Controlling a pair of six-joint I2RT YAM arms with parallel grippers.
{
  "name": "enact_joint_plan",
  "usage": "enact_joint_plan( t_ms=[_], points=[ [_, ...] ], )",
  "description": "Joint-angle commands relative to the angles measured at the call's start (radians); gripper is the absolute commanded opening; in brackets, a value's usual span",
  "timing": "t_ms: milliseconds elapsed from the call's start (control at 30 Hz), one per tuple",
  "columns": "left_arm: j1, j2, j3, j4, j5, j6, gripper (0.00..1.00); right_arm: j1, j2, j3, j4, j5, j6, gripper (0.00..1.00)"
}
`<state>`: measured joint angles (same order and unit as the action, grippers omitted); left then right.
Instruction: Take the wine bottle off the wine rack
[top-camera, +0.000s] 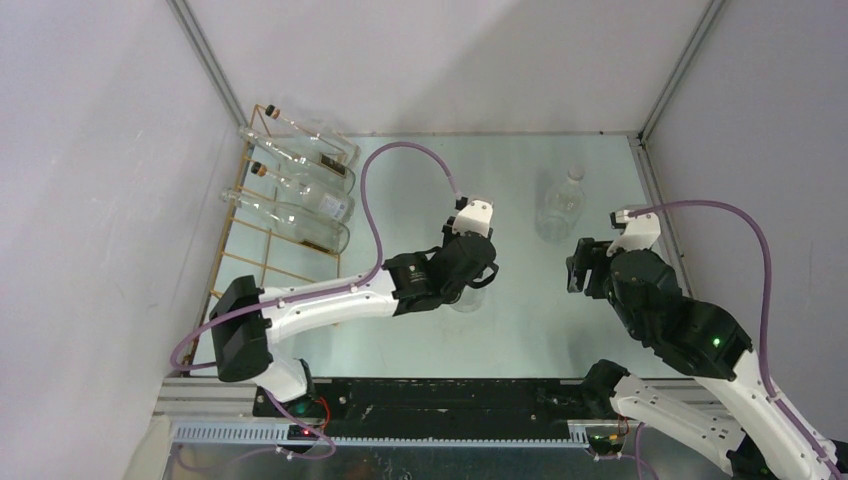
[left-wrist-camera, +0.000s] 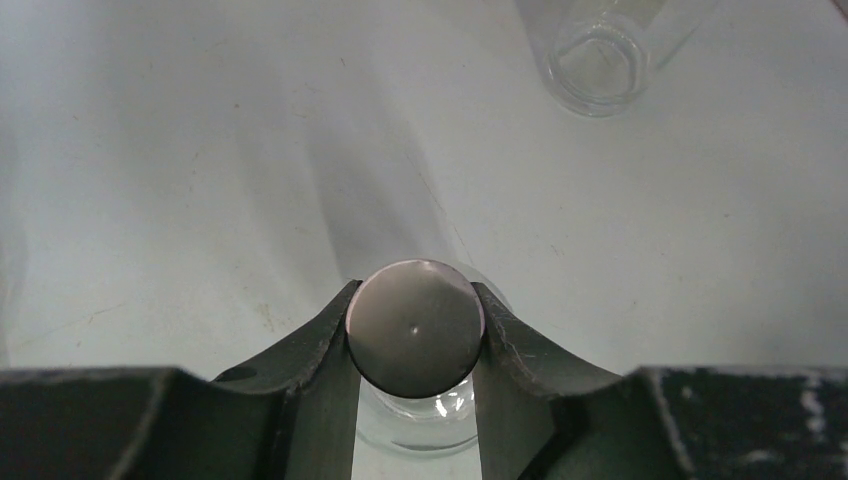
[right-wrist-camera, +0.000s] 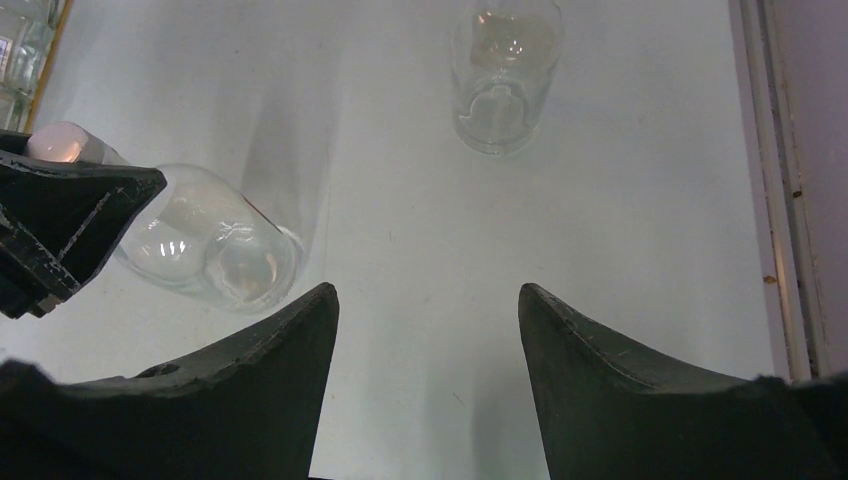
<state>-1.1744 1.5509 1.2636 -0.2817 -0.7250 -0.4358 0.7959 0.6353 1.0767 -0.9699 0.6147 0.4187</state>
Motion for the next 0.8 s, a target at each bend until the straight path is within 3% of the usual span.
enact_joint_plan(
  t_ms=[0, 267, 400, 467, 767],
  points=[
    [-0.003, -0.04, 0.007, 0.157, -0.053, -0.045, 0.0, -0.004, 0.017, -0.001, 0.018, 0.004, 0.002, 0.7],
    [-0.015, -0.031, -0.035, 0.161, -0.044, -0.082, 0.02, -0.004, 0.003, -0.031, 0.031, -0.002, -0.003, 0.7],
    [-0.019, -0.027, -0.039, 0.155, -0.047, -0.083, 0.22, -0.004, 0.001, -0.033, 0.027, -0.003, -0.006, 0.7],
    [-0.021, -0.028, -0.039, 0.153, -0.051, -0.084, 0.4, -0.003, 0.0, -0.037, 0.031, -0.007, -0.011, 0.7],
    [-0.023, -0.038, -0.022, 0.136, -0.066, -0.088, 0.6, -0.003, -0.003, -0.048, 0.042, -0.024, -0.017, 0.71]
  ],
)
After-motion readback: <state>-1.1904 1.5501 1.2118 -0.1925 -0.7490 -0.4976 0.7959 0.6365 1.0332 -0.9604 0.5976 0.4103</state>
